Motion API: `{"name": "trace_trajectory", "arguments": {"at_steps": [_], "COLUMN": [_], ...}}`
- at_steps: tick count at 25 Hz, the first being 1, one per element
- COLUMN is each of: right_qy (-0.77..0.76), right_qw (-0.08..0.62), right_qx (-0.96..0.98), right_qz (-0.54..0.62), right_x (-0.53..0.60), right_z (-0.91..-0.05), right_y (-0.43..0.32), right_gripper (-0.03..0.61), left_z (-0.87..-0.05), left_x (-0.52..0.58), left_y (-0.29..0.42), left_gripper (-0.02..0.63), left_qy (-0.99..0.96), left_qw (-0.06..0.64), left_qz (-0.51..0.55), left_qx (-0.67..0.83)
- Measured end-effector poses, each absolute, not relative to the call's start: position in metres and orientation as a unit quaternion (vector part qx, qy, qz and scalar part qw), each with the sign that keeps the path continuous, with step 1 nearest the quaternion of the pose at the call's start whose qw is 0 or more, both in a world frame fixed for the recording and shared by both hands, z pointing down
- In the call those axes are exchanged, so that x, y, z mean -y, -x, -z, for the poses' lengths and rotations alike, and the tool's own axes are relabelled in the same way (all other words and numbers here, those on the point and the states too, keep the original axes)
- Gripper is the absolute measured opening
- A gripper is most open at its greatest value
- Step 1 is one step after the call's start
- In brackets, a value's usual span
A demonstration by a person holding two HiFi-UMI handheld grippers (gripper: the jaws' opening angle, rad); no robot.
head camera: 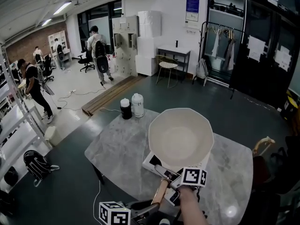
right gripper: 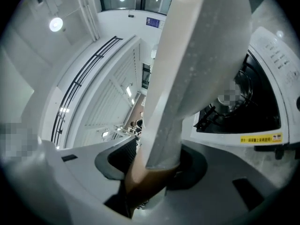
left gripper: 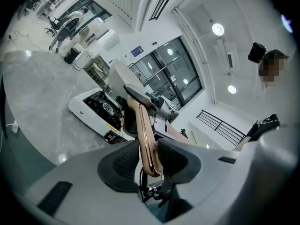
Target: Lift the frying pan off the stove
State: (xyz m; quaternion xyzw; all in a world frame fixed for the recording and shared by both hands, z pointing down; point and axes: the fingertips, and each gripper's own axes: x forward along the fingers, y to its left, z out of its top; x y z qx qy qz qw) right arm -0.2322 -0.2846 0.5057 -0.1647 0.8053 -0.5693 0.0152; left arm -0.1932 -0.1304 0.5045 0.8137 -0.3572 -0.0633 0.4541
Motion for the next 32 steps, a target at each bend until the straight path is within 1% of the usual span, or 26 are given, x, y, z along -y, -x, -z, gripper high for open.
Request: {"name": "trace_trajectory", "arguments": {"at_steps": [7,12,17,21,26,32], "right_qy": [0.139,0.155,0.168,0.176,0.195,0.23], "right_qw": [0.019,0.018,0.04,0.053,0.047,0.048], "right_qx": [-0.85,-0.872,-0.891,-0.904,-0.911,-0.911], "right_qz": [0.507,0.463,0.421,0.386,0.36,0.339], "right_x": [0.285,0.289,0.288,0.286,0.282,0.281], "right_z": [-0.462,-0.444,-0.424,-0.414,-0.413,-0.405], "right_y": [0.229,0.221,0.207,0.188,0.158,0.117], "right_gripper": [0.196,0.198,0.198,0.204,0.215,0.216], "left_z": [-0.487,-0.482,-0.479,-0.481,-0.482,-0.478], "left_x": [0.136,0.143,0.144,0.145,0.145,0.148], "left_y": [0.183,0.177,0.169,0.156,0.13,0.101], "left_gripper": [0.138,0.136,0.132,0.132,0.13,0.13], "left_qy": [-0.838,-0.848,-0.857,-0.869,-0.888,-0.905], "left_qw": [0.414,0.403,0.387,0.378,0.36,0.351], "left_qz": [0.047,0.049,0.032,0.014,-0.031,-0.042], "left_qx": [0.352,0.342,0.34,0.32,0.283,0.239]}}
